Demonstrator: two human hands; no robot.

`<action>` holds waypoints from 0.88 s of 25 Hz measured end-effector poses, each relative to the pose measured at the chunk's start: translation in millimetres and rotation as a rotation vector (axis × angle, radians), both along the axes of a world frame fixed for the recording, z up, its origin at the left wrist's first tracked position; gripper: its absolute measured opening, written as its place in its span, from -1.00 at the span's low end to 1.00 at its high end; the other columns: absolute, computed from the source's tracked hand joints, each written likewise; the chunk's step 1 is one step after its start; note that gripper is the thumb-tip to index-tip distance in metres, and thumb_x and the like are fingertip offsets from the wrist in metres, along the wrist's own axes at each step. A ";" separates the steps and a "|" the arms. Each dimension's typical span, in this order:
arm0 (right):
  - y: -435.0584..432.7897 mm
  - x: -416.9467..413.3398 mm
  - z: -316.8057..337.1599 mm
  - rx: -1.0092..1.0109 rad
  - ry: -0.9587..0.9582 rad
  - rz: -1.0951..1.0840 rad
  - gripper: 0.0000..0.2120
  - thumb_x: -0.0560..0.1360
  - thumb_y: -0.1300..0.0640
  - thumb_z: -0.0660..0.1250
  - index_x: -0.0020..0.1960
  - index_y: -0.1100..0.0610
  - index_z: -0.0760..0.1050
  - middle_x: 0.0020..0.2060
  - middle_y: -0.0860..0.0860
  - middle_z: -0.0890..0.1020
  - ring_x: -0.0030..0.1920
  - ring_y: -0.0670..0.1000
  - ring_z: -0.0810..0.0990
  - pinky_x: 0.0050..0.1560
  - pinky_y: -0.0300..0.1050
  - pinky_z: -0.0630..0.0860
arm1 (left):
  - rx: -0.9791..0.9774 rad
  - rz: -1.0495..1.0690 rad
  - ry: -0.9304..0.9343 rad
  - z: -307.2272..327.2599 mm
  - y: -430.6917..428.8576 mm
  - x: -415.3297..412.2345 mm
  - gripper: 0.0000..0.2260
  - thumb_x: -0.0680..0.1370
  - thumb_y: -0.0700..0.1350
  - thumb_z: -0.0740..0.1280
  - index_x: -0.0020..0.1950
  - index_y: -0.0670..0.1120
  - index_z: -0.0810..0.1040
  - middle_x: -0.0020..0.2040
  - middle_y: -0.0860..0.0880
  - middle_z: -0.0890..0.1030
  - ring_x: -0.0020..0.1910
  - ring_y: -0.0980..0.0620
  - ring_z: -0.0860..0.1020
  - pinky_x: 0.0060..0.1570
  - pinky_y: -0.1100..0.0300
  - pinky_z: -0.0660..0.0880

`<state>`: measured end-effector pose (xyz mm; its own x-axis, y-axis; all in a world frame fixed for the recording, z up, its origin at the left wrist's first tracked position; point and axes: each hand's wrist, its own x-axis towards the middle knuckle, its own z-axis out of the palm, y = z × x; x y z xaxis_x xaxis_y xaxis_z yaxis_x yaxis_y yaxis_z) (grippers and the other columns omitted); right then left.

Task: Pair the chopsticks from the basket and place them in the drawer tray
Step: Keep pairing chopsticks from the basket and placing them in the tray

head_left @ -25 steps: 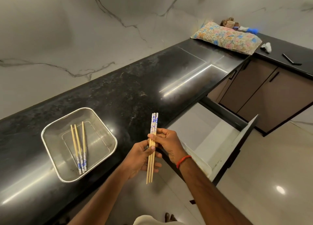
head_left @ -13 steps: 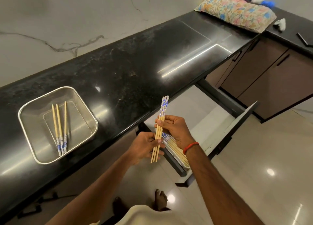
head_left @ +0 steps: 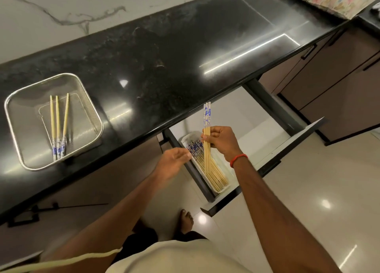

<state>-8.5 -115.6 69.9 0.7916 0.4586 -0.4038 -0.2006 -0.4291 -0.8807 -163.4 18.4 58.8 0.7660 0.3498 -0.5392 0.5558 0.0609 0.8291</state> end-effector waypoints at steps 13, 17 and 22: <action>-0.7 -3.0 -89.1 -0.370 -0.132 0.275 -0.90 0.38 0.23 0.55 -0.16 0.24 0.67 -0.24 0.16 0.69 -0.24 0.04 0.59 -0.06 -0.10 0.56 | -0.046 0.186 0.082 -3.9 20.8 -17.0 -0.78 0.61 0.03 0.37 0.12 -0.09 0.64 0.04 -0.06 0.74 0.02 -0.04 0.68 -0.02 0.07 0.55; 6.2 -6.5 -102.7 -0.496 -0.149 0.393 -0.88 0.37 0.21 0.55 -0.28 0.17 0.63 -0.27 0.11 0.67 -0.22 0.08 0.60 -0.08 -0.10 0.54 | -0.053 0.204 0.095 -1.6 24.1 -22.9 -0.76 0.61 0.00 0.36 0.13 -0.15 0.64 0.06 -0.15 0.73 -0.02 -0.05 0.67 -0.07 0.11 0.53; 14.2 -16.6 -114.7 -0.613 -0.205 0.415 -0.91 0.42 0.25 0.38 -0.22 0.25 0.63 -0.21 0.21 0.67 -0.12 0.22 0.63 -0.17 -0.12 0.46 | -0.030 0.204 0.129 -4.3 30.4 -29.9 -0.82 0.61 0.03 0.37 0.08 -0.04 0.67 0.03 -0.05 0.75 0.08 -0.11 0.69 0.08 0.01 0.57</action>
